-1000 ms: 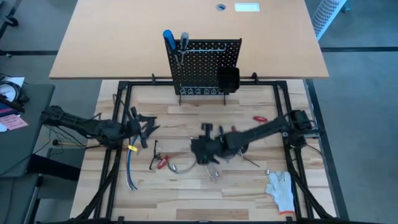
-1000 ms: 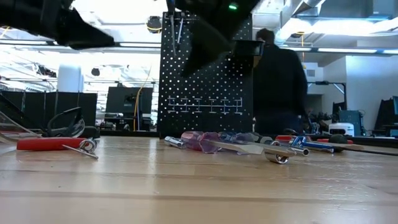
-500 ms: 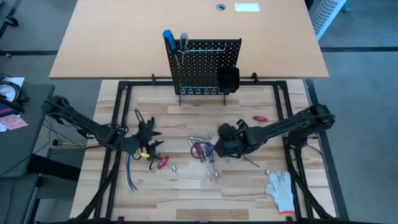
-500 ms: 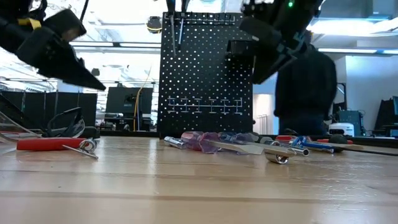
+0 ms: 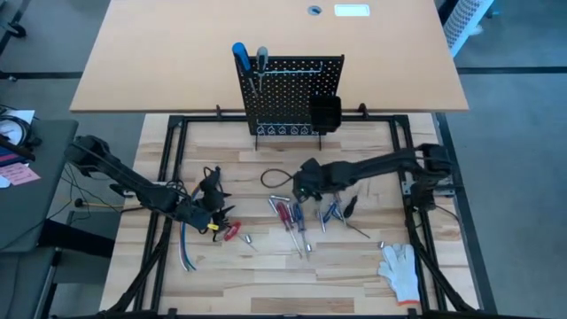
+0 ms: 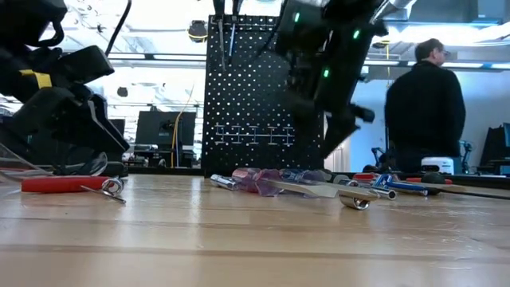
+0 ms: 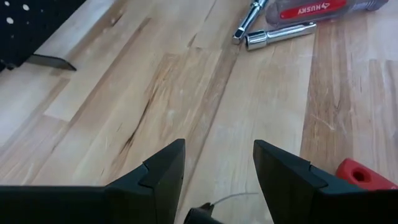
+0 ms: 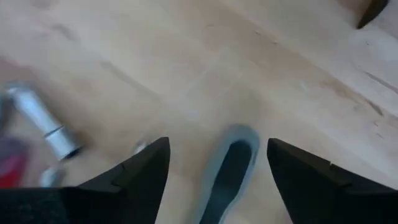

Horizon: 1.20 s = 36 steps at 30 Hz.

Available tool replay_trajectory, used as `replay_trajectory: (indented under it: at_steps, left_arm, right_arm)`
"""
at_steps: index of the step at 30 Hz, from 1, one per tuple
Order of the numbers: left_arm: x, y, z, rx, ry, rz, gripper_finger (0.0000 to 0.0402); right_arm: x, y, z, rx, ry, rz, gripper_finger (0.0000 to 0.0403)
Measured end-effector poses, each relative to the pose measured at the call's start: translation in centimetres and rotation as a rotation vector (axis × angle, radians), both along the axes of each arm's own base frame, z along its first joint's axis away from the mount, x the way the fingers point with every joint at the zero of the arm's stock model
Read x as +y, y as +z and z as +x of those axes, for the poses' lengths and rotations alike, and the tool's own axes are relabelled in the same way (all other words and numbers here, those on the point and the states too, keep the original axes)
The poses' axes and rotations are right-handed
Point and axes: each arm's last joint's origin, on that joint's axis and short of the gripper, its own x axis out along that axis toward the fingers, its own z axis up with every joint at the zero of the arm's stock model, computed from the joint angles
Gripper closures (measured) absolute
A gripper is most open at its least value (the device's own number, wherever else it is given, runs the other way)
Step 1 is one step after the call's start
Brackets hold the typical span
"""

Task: Hang tools onto peg board
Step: Hang the gray screwdriver on the pegboard

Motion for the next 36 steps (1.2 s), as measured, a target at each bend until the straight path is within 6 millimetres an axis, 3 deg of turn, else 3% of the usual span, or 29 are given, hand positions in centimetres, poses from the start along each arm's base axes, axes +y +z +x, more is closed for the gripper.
replay_trajectory:
  at_steps: [8, 13, 19, 26, 30, 36]
  left_arm:
    - [0.0, 0.1, 0.1, -0.013, 0.0, -0.005, 0.0217]
    - [-0.1, 0.1, 0.1, -0.023, 0.012, -0.026, 0.0217]
    - [-0.4, 0.1, 0.0, -0.035, 0.008, -0.05, 0.0217]
    - [-1.0, 0.1, -0.2, -0.049, -0.006, -0.08, 0.0217]
    - [-1.1, 0.1, -0.3, -0.056, -0.007, -0.093, 0.0217]
    - [-1.1, 0.1, -0.3, -0.059, -0.002, -0.094, 0.0217]
  right_arm:
    - [-1.0, -3.2, 0.4, 0.089, -0.045, 0.082, 0.0123]
    - [-0.4, -4.5, 0.6, 0.119, -0.033, 0.121, 0.0162]
    - [0.5, -4.3, 0.8, 0.116, 0.018, 0.07, 0.0269]
    - [0.7, -3.8, 1.8, 0.019, 0.143, 0.01, 0.027]
    - [0.8, -1.0, 3.6, -0.212, 0.253, -0.064, 0.027]
    - [1.0, 7.0, 5.0, -0.633, 0.396, -0.278, 0.027]
